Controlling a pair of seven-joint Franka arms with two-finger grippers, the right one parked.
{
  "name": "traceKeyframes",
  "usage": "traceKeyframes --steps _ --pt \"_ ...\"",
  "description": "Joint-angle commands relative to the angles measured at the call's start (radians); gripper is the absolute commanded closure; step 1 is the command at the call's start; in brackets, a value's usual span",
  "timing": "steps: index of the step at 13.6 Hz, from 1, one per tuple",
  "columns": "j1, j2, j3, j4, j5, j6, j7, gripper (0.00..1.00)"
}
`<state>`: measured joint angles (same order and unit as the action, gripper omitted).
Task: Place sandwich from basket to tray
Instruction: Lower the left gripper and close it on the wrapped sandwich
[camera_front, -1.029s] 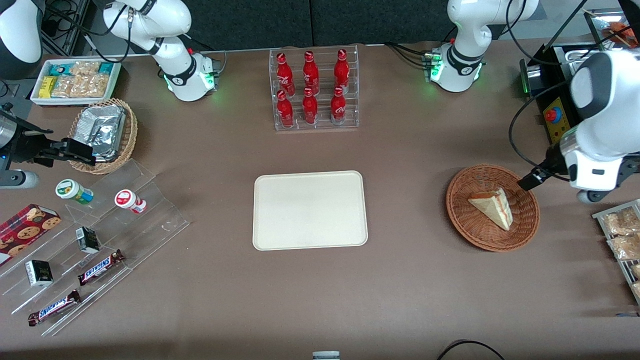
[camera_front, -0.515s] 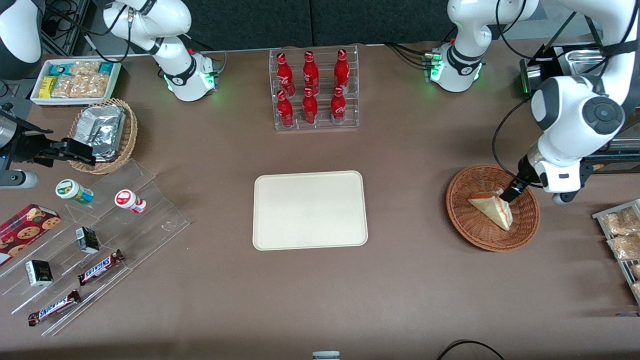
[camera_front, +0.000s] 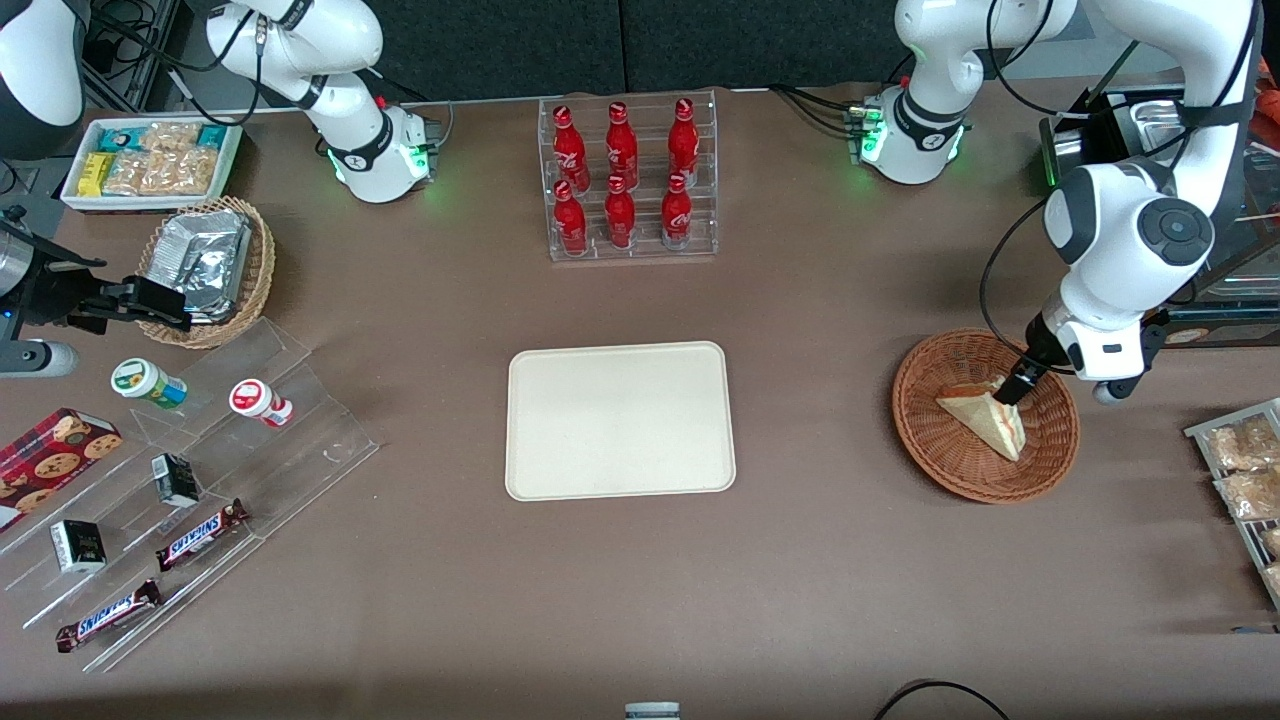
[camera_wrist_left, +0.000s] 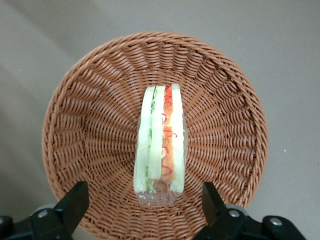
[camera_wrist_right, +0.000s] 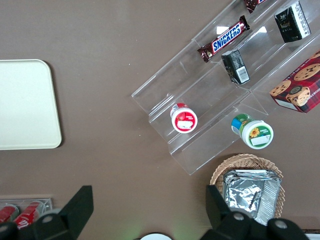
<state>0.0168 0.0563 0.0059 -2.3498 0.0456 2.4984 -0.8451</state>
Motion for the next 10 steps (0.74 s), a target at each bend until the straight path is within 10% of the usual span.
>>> traceKeyframes --steps 1,10 --pt "0.003 0.028 -0.003 -0.038 0.016 0.095 -0.029 0.0" --pt "-0.005 0.126 -0.004 -0.043 0.016 0.22 -0.037 0.0"
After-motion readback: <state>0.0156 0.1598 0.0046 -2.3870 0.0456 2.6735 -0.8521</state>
